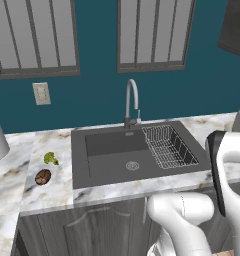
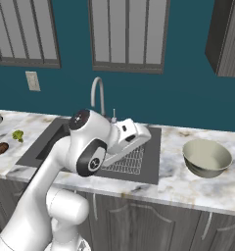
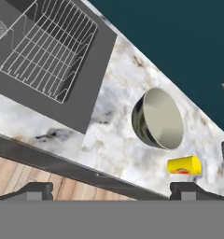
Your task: Remove the broccoli and potato from the sink. Then move the bowl and cup from the counter to the sink for washing.
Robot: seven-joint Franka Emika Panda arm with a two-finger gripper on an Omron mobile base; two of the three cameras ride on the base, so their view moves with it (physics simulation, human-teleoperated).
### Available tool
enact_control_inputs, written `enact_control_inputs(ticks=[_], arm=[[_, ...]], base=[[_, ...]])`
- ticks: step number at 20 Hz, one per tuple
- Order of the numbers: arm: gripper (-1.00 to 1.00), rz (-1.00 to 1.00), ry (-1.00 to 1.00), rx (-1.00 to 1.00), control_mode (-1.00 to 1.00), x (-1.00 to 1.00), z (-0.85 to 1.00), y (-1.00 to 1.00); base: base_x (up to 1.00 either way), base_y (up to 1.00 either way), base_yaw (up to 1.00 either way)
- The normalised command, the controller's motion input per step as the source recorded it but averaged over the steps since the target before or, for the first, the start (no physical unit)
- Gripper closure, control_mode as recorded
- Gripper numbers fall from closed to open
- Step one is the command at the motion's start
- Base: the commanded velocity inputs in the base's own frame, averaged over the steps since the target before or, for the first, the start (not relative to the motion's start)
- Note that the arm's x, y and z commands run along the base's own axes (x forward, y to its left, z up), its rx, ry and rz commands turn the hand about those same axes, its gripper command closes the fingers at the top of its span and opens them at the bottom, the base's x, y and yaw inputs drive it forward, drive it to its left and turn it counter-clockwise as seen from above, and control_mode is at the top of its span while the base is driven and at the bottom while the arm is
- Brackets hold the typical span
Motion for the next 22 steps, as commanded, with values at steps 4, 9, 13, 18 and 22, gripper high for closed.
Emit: enact_control_inputs(ticks=[4, 9, 13, 18, 22], arm=[[-1.00, 0.00, 0.00, -0.15, -1.00, 0.01, 0.00, -0.17], [-1.00, 0.00, 0.04, -0.10, -1.00, 0.11, -0.03, -0.10], [-1.00, 0.00, 0.18, -0.02, -1.00, 0.20, -0.01, -0.09], [-1.00, 0.00, 0.27, 0.00, -1.00, 0.24, 0.00, -0.12], [-1.00, 0.00, 0.17, 0.00, -1.00, 0.18, -0.02, -0.22]], base=[[0.00, 0.00, 0.00], [0.00, 0.00, 0.00], [0.00, 0.00, 0.00], [0.00, 0.00, 0.00], [0.00, 0.00, 0.00]])
